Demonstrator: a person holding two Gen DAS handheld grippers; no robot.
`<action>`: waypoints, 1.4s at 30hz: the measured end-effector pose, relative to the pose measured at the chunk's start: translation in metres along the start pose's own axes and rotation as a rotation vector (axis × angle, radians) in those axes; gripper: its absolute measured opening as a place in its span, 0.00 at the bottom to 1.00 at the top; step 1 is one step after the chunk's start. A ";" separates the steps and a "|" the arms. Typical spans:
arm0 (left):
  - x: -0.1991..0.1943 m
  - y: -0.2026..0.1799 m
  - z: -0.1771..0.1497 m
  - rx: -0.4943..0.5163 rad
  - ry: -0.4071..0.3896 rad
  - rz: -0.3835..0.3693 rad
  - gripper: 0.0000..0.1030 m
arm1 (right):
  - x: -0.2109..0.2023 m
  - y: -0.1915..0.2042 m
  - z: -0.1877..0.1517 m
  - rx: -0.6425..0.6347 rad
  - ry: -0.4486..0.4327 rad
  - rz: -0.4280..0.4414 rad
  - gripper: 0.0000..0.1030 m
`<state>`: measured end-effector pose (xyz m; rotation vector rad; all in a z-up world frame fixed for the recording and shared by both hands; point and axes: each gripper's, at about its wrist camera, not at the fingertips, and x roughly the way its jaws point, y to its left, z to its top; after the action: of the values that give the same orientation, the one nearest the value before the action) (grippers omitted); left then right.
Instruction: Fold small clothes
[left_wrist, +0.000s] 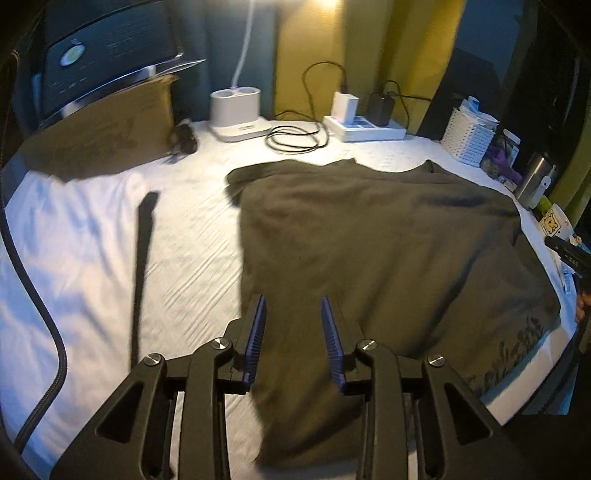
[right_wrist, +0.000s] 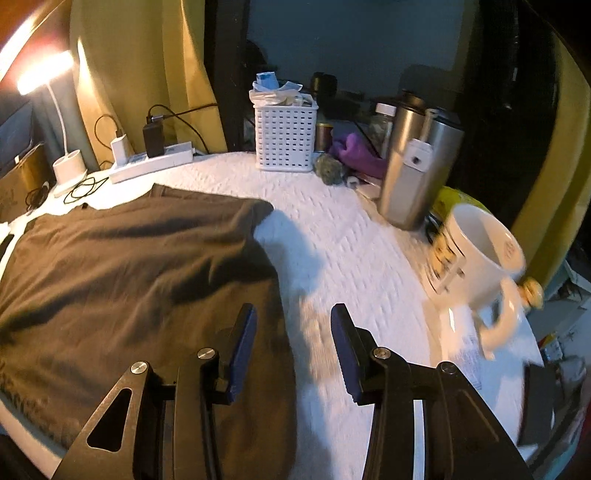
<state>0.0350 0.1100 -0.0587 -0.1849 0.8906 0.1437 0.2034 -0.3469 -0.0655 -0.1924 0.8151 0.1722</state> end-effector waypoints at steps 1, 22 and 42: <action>0.004 -0.002 0.004 0.003 0.004 -0.001 0.30 | 0.008 -0.001 0.005 0.002 0.004 0.007 0.42; 0.075 -0.023 0.049 0.048 0.092 -0.022 0.30 | 0.090 0.026 0.043 -0.002 0.129 0.145 0.42; 0.086 -0.001 0.048 -0.015 0.082 -0.018 0.30 | 0.071 0.017 0.024 0.055 0.118 0.009 0.05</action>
<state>0.1246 0.1239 -0.0967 -0.2136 0.9698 0.1269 0.2644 -0.3194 -0.1032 -0.1487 0.9375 0.1475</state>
